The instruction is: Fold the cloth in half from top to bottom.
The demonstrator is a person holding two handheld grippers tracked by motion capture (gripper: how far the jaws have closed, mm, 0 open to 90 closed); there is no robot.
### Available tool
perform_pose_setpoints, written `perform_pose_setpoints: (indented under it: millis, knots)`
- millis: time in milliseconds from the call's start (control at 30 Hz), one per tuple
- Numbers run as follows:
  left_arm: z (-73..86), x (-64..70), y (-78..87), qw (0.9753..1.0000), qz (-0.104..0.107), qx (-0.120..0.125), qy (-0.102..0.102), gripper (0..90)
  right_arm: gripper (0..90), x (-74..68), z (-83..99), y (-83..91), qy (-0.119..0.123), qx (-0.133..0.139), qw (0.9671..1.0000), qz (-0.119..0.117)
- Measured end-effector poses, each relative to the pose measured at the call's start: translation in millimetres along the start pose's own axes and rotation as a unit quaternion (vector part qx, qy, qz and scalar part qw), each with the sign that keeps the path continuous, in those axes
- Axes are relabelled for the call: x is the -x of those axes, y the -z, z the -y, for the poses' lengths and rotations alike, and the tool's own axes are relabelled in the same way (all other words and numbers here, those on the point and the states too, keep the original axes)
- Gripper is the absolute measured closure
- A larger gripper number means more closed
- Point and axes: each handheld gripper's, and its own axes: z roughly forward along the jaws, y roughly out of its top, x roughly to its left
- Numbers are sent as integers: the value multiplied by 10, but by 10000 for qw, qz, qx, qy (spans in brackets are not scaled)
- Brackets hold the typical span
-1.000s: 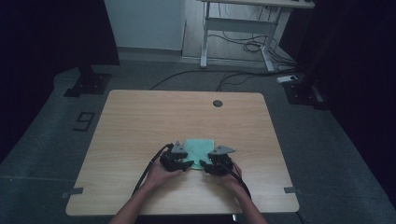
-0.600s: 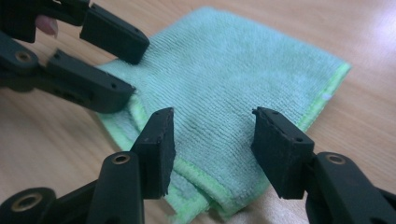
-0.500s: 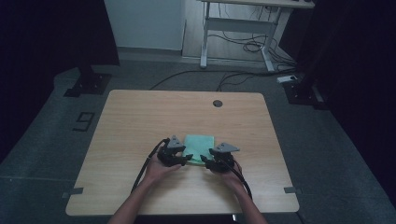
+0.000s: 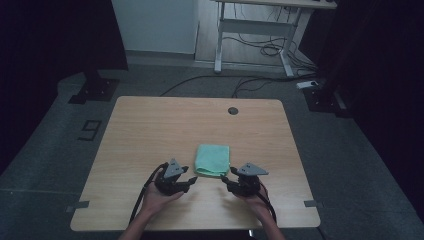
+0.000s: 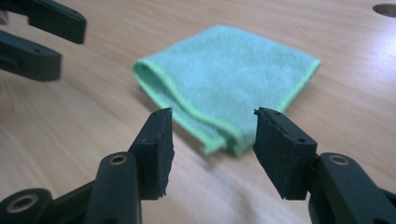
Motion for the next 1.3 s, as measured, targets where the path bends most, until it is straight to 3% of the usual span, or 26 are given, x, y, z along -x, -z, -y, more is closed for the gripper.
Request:
perform_pose_setpoints:
  millis: [300, 767, 1000, 1300]
  knots:
    - [223, -21, 179, 9999, -97, -28, 125, 457, 451, -30, 161, 214, 178, -144, 9997, 115]
    - [496, -105, 375, 9991, -295, -99, 281, 452, 418, 140, 417, 481, 11, -316, 9989, 332]
    - [519, -141, 420, 9987, -399, -71, 299, 450, 409, 201, 466, 533, -95, -323, 9988, 367]
    - [529, -120, 394, 9988, -380, -146, 256, 435, 392, 212, 453, 532, -110, -273, 9989, 373]
